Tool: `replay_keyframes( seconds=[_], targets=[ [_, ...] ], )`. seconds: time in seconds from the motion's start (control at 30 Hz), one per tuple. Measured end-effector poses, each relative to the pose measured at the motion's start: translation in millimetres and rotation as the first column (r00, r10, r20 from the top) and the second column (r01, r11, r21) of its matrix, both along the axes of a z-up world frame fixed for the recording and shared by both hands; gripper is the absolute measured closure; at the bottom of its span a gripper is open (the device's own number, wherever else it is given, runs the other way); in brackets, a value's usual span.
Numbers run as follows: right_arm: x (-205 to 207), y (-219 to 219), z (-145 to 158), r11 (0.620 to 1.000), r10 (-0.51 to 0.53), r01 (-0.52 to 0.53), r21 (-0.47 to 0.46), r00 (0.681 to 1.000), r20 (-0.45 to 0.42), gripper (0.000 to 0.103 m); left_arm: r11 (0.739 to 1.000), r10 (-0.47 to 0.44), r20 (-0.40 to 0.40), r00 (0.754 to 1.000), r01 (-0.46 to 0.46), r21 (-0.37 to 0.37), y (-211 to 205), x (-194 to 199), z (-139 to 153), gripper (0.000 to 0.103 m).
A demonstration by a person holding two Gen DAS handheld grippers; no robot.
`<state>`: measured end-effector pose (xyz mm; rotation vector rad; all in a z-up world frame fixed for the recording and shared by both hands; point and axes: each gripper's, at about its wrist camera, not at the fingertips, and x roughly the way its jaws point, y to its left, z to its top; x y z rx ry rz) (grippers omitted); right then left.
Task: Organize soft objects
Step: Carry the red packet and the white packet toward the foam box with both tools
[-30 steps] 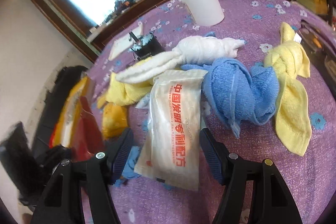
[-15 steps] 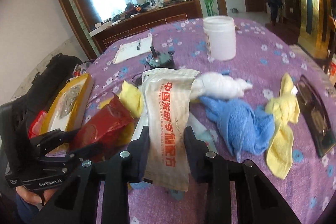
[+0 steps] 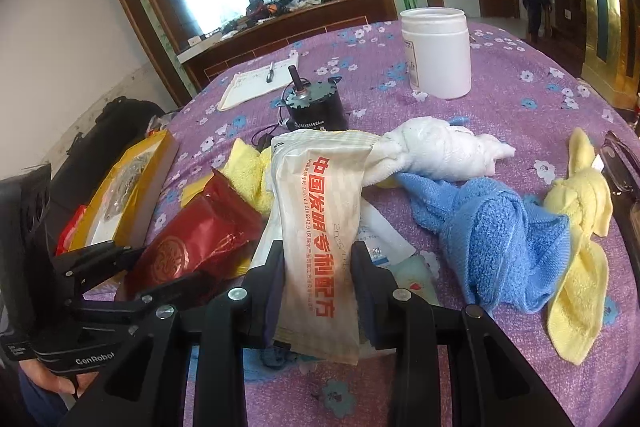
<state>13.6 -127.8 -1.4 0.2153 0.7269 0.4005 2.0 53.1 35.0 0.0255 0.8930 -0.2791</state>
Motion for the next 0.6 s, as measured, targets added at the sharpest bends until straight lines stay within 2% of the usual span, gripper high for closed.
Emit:
replay_keyframes(
  seconds=[0.3, 0.47, 0.6],
  targets=[
    [-11.5, 0.6, 14.4, 0.999, -0.006, 0.002, 0.038, 0.991, 0.130, 0.068, 0.989, 0.069, 0.093, 0.993, -0.056, -0.139, 24.1, -1.9, 6.2, 0.052],
    [-7.3, 1.5, 9.0, 0.999, -0.008, 0.004, 0.042, 0.995, 0.103, 0.068, 0.986, 0.083, 0.154, 0.985, -0.059, -0.153, 28.3, -7.8, 15.8, 0.052],
    [-9.7, 2.7, 10.5, 0.999, 0.004, -0.009, 0.045, 0.993, 0.120, 0.068, 0.987, 0.081, 0.177, 0.981, -0.054, -0.151, 27.6, -10.7, 19.9, 0.052]
  ],
)
